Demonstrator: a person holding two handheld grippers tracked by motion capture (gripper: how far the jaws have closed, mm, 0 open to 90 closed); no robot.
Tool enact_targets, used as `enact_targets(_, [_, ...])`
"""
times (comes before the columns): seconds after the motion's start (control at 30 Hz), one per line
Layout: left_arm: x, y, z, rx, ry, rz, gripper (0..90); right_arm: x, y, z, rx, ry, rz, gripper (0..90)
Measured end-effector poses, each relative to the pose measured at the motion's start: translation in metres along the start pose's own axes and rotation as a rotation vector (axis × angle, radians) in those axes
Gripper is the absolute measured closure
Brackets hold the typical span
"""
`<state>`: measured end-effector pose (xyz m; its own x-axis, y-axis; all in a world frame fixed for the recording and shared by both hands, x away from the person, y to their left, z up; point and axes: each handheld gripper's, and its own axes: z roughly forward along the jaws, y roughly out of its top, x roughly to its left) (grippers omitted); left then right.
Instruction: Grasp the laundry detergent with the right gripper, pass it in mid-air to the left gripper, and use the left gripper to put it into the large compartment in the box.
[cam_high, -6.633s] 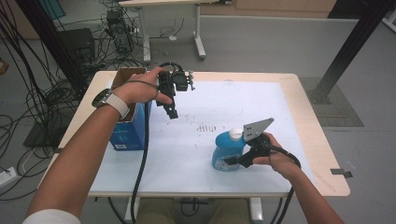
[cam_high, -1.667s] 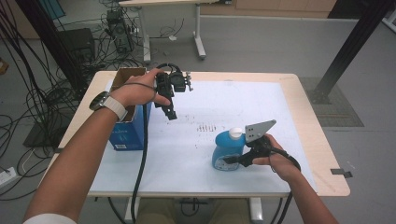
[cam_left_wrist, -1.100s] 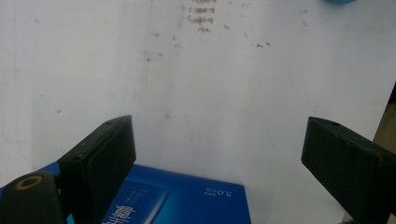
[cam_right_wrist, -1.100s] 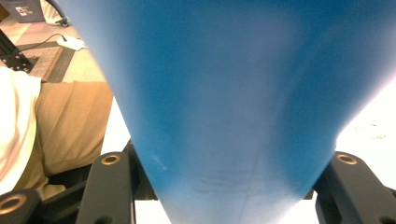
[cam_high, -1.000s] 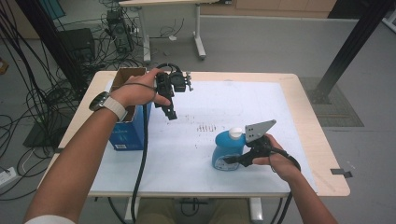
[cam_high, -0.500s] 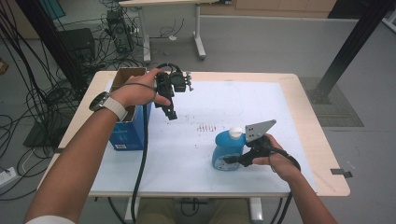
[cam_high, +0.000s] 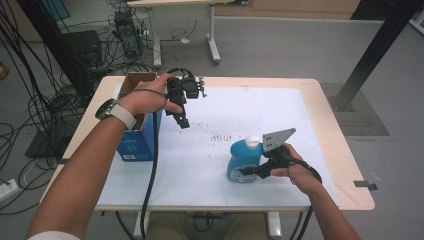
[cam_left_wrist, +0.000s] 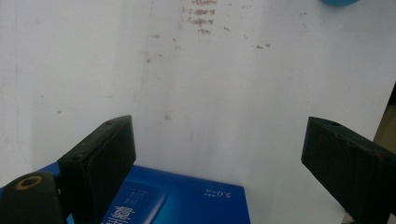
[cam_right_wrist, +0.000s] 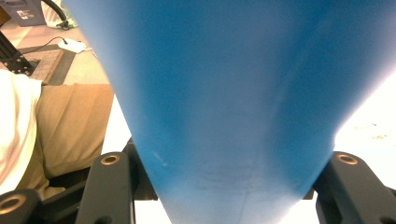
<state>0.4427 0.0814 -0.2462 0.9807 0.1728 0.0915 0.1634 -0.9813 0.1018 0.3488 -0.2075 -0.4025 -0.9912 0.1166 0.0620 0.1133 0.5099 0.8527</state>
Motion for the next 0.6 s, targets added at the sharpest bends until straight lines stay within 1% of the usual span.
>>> enact_targets(0.27, [0.0008,-0.0009,0.0008,-0.004,0.000,-0.004,10.3,-0.0008,-0.0007,0.0000,-0.007,0.003,0.005,42.9])
enact_targets(0.6, [0.0009,-0.0012,0.0003,-0.002,0.000,-0.005,9.8,-0.0003,0.0000,0.0001,-0.001,0.002,0.004,42.9])
